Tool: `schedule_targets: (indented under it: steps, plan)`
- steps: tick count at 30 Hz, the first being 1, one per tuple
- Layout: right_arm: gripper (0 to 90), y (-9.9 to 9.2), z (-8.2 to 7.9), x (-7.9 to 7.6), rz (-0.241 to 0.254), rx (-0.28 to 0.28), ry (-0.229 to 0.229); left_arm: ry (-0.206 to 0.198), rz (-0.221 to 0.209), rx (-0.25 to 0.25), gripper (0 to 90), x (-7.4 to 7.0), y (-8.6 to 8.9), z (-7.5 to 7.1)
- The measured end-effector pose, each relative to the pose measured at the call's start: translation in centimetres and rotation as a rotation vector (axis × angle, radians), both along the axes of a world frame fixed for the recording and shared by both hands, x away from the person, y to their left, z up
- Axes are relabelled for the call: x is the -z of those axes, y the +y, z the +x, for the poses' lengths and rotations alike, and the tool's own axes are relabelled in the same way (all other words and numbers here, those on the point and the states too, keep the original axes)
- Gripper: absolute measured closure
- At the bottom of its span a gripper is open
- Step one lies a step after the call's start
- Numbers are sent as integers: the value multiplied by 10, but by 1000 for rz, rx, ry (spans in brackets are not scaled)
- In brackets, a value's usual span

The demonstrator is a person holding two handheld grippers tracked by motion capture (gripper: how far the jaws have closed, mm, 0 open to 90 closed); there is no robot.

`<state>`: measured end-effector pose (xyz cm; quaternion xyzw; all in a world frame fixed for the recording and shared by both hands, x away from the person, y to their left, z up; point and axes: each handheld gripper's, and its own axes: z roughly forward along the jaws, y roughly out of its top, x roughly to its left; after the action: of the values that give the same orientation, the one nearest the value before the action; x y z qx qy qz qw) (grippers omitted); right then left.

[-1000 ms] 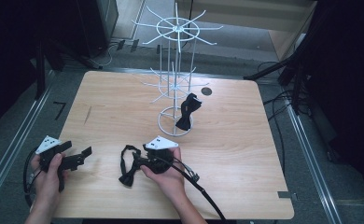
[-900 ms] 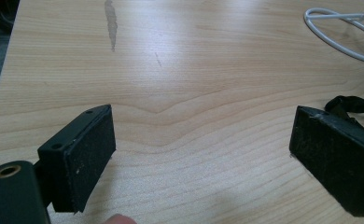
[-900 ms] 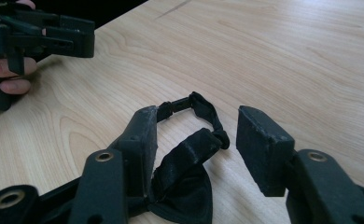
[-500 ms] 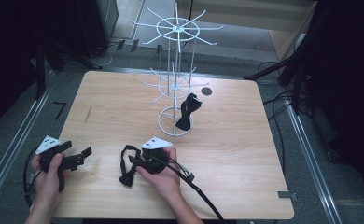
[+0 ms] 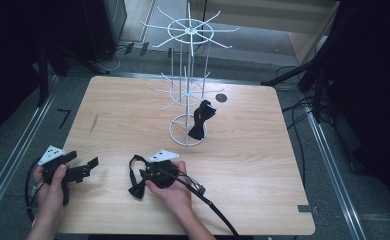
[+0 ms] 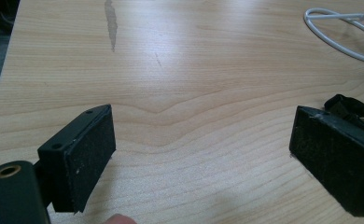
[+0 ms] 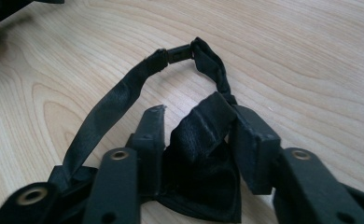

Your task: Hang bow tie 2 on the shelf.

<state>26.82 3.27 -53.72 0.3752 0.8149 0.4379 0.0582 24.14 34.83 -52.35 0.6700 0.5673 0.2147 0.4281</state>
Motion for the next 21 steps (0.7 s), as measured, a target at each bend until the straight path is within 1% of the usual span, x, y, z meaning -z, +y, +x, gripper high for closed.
schedule_targets:
  steps: [3, 5, 7, 10, 17, 21]
  plan:
    - [654, -1, 0, 0, -2, -10, 1, 0, 0, 0, 77, 0, 0, 0]
    - [708, -1, 0, 0, -9, -15, -7, 0, 1, 0, 77, 0, 0, 0]
    - [779, -2, -1, -1, -5, -19, -6, 0, 0, 0, 77, 0, 0, 0]
    - [842, -3, -1, -1, -5, -27, -17, 0, 0, 0, 77, 0, 0, 0]
    - [872, -5, -4, -3, -9, -14, -49, 3, 1, 2, 77, 0, 1, 0]
    - [873, -8, -4, -5, 5, 1, -69, 3, 0, 2, 77, 0, 1, 0]
